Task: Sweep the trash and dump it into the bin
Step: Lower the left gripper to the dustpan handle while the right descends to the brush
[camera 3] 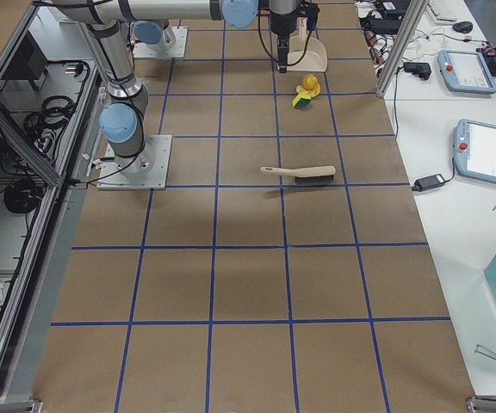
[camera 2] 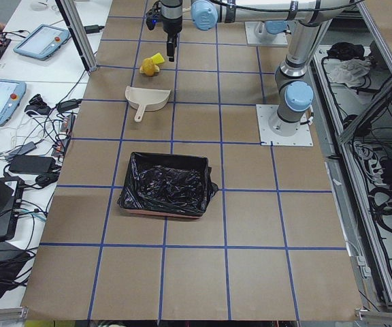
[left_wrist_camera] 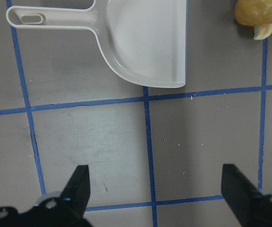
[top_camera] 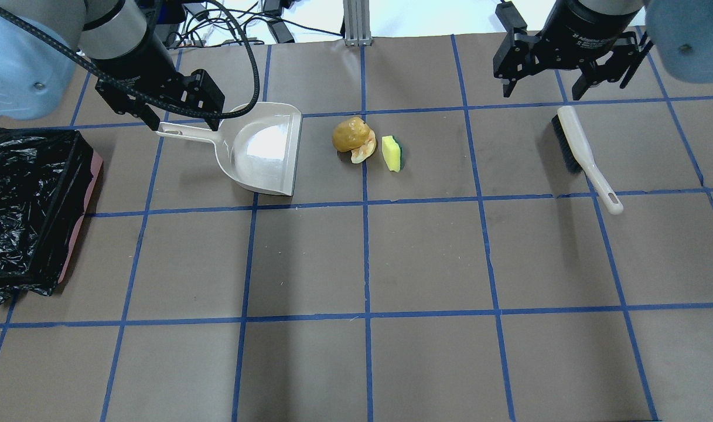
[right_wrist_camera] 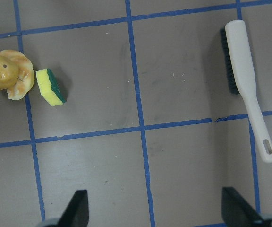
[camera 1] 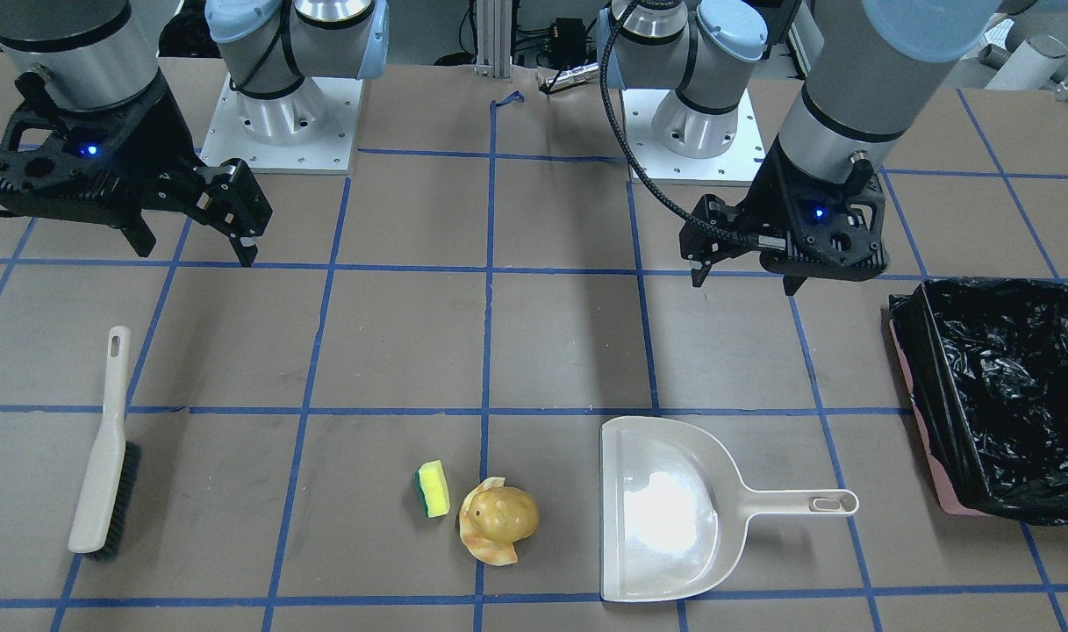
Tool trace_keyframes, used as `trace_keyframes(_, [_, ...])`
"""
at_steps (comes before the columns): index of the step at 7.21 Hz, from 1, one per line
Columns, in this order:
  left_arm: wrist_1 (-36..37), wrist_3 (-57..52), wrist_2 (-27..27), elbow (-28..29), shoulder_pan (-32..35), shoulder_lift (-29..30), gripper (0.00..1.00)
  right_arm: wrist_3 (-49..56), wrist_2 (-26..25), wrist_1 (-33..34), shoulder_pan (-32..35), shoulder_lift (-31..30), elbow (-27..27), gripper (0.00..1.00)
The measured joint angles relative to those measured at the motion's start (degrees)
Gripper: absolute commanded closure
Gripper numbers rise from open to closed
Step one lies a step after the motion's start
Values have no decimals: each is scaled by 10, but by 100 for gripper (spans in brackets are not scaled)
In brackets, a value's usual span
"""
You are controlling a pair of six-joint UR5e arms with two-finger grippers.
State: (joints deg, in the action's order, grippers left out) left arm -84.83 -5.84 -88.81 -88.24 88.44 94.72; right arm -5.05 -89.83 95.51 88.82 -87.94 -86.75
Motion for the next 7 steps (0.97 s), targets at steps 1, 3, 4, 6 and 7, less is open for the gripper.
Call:
trace_keyframes(1, [0,-2,0,0,0,0,0,0,0,-1,-1,-1,0,0])
trace_keyframes(3, [0,-5,0,0,0,3,0,1,6,1,-4,-2,1,0])
trace_keyframes(4, [-1,-5,0,0,0,4,0,1,6,1,-6,-2,2,0])
trace_keyframes(6, [5,-81,-21,6,-3,12,0,-2,9,2,-7,1,6,0])
trace_keyframes(7, [15,-142,-36,10,-9,21,0,-2,9,3,-9,6,6,1])
